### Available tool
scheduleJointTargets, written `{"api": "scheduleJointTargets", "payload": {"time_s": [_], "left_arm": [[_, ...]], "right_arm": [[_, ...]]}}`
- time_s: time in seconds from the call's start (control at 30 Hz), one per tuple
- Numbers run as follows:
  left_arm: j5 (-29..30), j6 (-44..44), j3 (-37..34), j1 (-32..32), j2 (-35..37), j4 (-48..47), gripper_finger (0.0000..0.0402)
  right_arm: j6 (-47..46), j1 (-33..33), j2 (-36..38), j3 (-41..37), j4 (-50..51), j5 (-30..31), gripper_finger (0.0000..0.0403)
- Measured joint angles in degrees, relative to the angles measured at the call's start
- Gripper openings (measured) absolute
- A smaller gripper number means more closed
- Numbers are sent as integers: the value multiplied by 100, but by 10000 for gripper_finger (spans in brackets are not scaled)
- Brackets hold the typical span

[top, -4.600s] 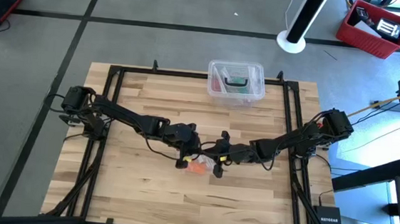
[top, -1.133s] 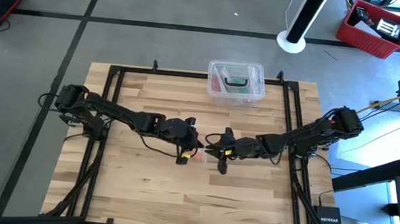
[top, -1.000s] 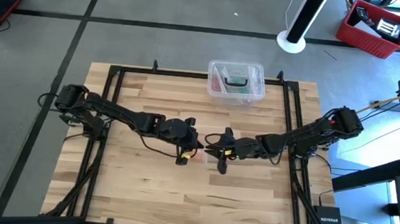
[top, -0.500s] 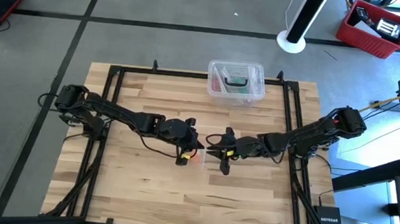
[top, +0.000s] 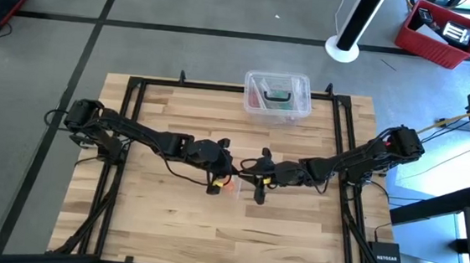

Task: Roll bandage
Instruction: Close the zip bag

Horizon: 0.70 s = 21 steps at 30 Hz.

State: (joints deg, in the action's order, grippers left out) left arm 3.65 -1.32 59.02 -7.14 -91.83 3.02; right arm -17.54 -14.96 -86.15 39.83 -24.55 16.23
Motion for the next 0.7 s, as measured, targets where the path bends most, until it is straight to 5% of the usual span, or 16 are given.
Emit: {"api": "scheduleJointTargets", "payload": {"time_s": [0.3,0.7], "left_arm": [[17,79,-9,9,-7,31,0],[170,136,-9,78,-13,98,0]], "right_arm": [[140,-2,7,-2,130,74,7],[-313,-2,-498,-2,-91,-150,27]]}}
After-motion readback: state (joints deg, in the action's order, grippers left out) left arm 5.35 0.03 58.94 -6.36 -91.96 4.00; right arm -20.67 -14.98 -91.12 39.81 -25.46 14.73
